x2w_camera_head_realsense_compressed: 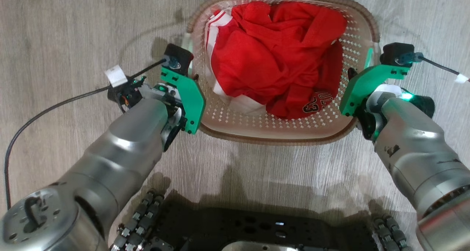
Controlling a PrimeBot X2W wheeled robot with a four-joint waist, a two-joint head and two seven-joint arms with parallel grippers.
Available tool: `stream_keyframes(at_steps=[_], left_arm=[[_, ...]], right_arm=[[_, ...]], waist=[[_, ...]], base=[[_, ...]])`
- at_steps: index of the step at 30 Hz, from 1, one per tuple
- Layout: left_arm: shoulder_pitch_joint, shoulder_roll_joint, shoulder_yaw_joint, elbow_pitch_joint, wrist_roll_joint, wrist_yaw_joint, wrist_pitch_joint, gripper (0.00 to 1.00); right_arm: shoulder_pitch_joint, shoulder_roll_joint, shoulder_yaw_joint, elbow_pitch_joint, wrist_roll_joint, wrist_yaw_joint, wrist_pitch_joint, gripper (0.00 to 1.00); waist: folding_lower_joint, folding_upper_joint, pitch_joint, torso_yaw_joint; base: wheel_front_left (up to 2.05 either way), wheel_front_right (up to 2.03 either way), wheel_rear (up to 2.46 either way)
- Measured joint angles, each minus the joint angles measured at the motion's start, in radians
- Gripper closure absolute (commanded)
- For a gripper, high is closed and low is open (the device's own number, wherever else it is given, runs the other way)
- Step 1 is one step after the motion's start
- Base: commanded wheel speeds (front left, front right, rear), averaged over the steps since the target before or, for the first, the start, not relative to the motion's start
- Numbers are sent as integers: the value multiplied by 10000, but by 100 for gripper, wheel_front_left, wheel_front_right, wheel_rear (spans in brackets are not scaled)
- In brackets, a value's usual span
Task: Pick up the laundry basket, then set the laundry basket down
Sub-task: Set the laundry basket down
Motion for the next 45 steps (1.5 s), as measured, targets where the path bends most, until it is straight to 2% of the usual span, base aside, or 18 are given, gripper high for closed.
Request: stream_keyframes(at_steps=[1,2,6,17,33,45], left_arm=[[-2,-2,-63,-10,4,69,-100,0],[0,-46,-123,-61,2,79,-153,0],[0,-228,-178,-113,-77,236,-192,0],[0,-242,-205,-119,-104,428,-203,0],[4,-242,-232,-104,-207,531,-297,0],[459,-288,-247,127,-374,529,-295,0]], right_arm=[[-6,0,-155,-15,-201,2,12,47],[-14,12,-332,-65,-362,2,12,0],[-54,107,-986,-146,-1011,13,54,0],[-36,163,-2591,-167,-2646,17,449,0],[32,176,-2775,-167,-2917,42,654,0],[465,184,-2368,-161,-2757,42,938,0]], waist=[[0,0,10,3],[0,0,17,3],[0,0,17,3],[0,0,-45,113],[0,-1,-420,190],[0,-1,-1456,93]], base=[[0,0,0],[0,0,0],[0,0,0],[0,0,0],[0,0,0],[0,0,0]])
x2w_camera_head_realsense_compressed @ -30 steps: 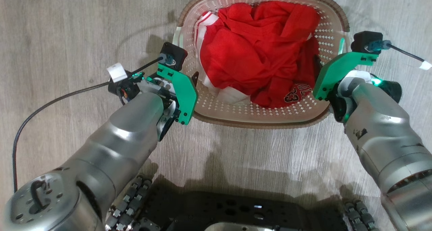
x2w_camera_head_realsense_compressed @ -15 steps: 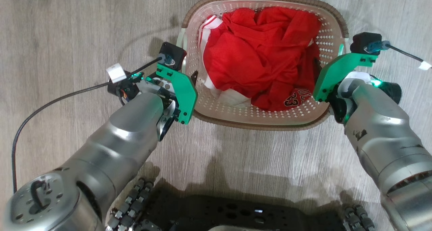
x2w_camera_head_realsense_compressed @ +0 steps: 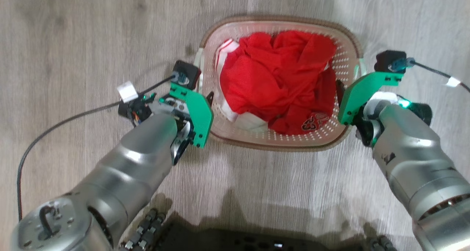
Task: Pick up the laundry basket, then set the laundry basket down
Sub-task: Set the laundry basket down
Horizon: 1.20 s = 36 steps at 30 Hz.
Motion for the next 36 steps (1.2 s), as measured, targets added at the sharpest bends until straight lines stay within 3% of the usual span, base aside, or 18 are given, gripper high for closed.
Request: stream_keyframes(at_steps=[10,17,22,24,26,31,36], left_arm=[[933,2,-12,393,-219,63,-522,0],[1453,6,84,671,-428,270,-1519,0],[1508,40,474,779,-303,698,-1839,0],[1499,230,988,234,-19,1055,-1839,0],[1505,550,1582,-602,500,1398,-1843,0],[1884,1523,3944,-3837,2445,2489,-1850,0],[3799,1956,5789,-6612,4186,2800,-1912,0]], right_arm=[[844,29,616,-286,1028,0,100,0],[1516,48,1083,-1225,1977,0,-1154,0],[1628,79,1122,-1588,2253,0,-1975,0],[1624,82,917,-1745,2211,0,-2063,0],[1611,98,84,-2173,1762,0,-2063,0],[1857,98,-2077,-4592,-238,0,-2067,0],[3579,98,-3229,-7398,-1394,0,-2069,0]], waist=[[0,1,-1485,-187],[0,1,-2767,-404],[0,1,-3731,-570],[-1,0,-4105,-631],[-1,1,-4450,-693],[-1,1,-5160,-848],[-1,1,-5655,-951]], base=[[0,0,0],[0,0,0],[0,0,0],[0,0,0],[0,0,0],[0,0,0],[0,0,0]])
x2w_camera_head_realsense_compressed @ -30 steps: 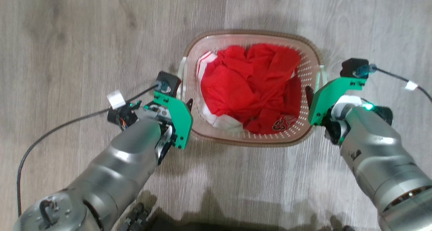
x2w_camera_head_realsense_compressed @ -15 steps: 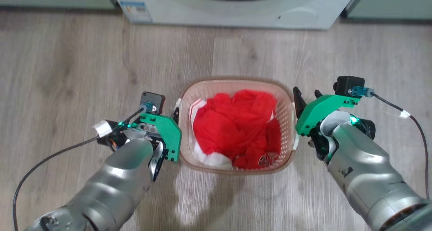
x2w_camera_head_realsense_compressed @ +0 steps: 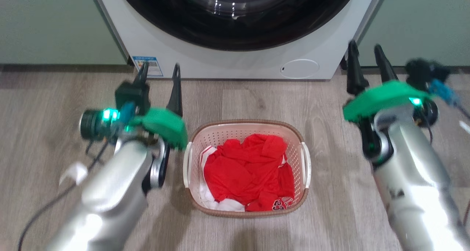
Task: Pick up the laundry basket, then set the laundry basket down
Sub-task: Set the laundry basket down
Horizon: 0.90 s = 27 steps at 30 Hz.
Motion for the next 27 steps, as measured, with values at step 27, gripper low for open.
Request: stream_keyframes(at_steps=[27], left_arm=[[5321,-694,3062,-3427,3120,-1003,-12,0]], right_arm=[[5312,178,-1264,-4301,-867,0,-10,0]], waist=[[0,-1,-928,113]], base=[[0,0,0]])
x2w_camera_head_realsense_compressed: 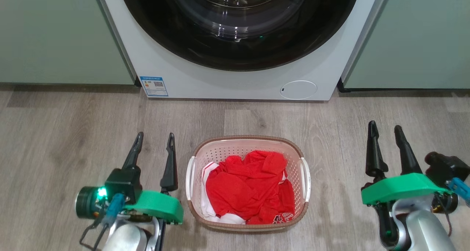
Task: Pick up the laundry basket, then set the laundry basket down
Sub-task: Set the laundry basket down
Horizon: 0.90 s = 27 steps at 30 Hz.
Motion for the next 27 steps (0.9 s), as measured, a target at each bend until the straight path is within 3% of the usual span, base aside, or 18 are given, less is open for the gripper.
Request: stream_keyframes(at_steps=[16,27], left_arm=[[175,-665,878,-15,759,-963,0,0],[198,-871,1252,144,1005,-1258,0,0]], right_arm=[[0,2,140,29,-96,0,0,0],[-1,2,134,79,-96,0,0,0]], waist=[[0,0,22,-31],[0,1,34,-61]], base=[[0,0,0],[0,0,0]])
